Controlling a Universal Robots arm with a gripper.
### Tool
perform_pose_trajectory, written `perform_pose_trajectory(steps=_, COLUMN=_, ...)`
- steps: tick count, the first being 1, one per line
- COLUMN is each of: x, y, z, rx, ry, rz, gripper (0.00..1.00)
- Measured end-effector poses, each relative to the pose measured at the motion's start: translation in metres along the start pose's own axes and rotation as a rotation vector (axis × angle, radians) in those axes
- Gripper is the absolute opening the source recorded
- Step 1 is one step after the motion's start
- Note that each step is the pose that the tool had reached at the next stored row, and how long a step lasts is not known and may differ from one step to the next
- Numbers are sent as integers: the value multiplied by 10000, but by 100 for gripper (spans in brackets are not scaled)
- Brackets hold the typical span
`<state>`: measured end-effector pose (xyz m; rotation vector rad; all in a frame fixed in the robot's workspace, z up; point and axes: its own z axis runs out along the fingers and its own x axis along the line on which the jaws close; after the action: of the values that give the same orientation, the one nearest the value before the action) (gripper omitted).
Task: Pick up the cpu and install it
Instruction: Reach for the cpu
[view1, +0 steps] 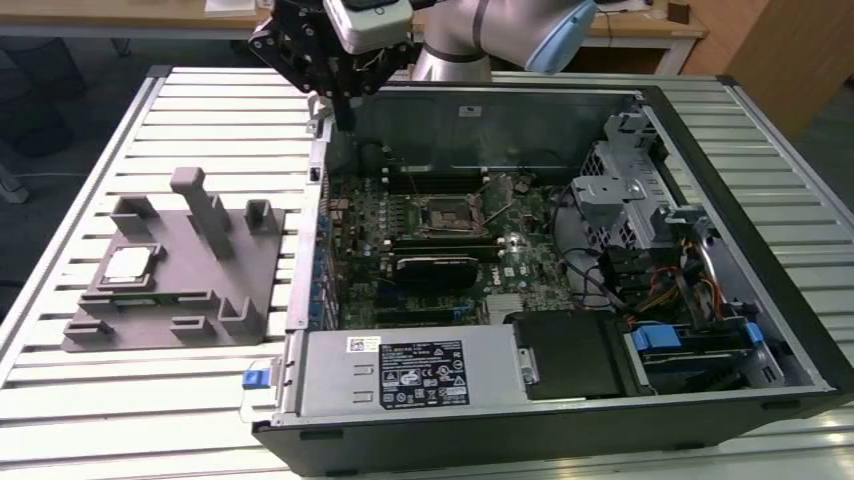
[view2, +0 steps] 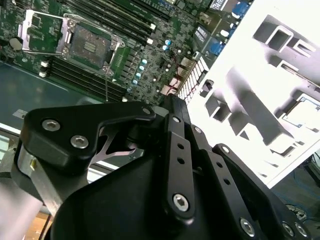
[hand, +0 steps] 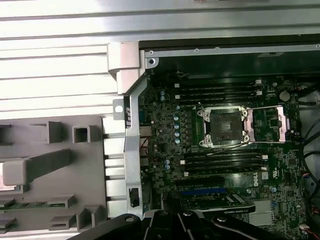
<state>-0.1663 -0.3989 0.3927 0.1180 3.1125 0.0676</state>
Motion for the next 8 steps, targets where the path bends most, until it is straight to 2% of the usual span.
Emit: perform_pose_trajectory(steps=8, x=106, y=-8, z=2, rx=0, ry=0, rz=0, gripper=11)
